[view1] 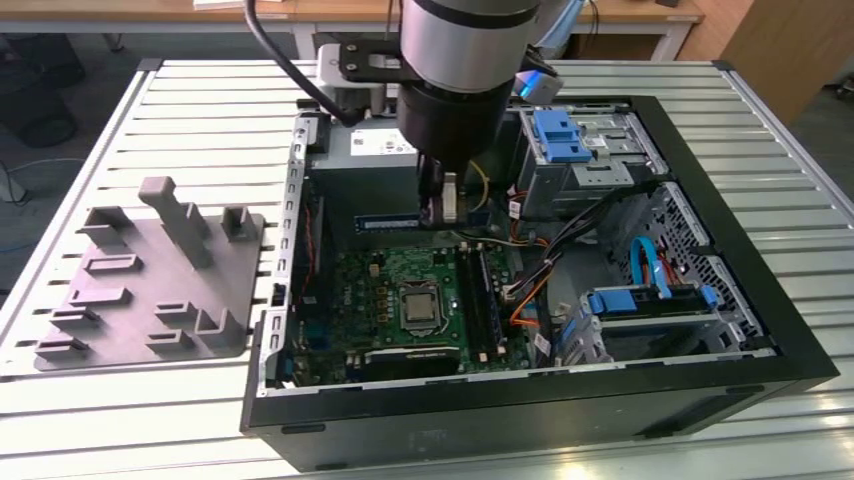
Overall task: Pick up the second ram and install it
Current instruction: 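Pick up the second ram and move it above second insertion slot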
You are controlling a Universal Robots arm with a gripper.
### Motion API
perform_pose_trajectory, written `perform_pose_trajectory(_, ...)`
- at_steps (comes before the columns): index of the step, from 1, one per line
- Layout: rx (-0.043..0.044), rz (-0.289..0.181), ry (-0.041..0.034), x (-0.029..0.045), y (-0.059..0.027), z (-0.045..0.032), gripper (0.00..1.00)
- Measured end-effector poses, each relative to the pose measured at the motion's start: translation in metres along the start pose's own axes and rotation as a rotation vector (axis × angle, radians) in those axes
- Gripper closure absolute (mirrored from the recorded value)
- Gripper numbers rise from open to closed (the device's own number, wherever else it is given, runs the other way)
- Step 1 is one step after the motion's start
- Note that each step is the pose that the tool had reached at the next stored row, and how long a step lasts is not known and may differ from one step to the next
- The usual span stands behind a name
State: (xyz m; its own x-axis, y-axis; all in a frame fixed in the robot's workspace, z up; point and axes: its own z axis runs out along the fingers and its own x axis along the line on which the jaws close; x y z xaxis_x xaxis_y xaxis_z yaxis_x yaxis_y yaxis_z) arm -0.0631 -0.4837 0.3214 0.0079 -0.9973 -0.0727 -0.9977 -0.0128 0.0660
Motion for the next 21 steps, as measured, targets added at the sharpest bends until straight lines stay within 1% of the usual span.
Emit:
perform_pose_trajectory(5, 0.0000, 0.000, -0.0001, 0.0006, -0.0045, 0.0081, 0.86)
perform_pose_trajectory(21, 0.0000, 0.000, 0.0000, 0.0023, -0.0168, 0.0287, 0.86)
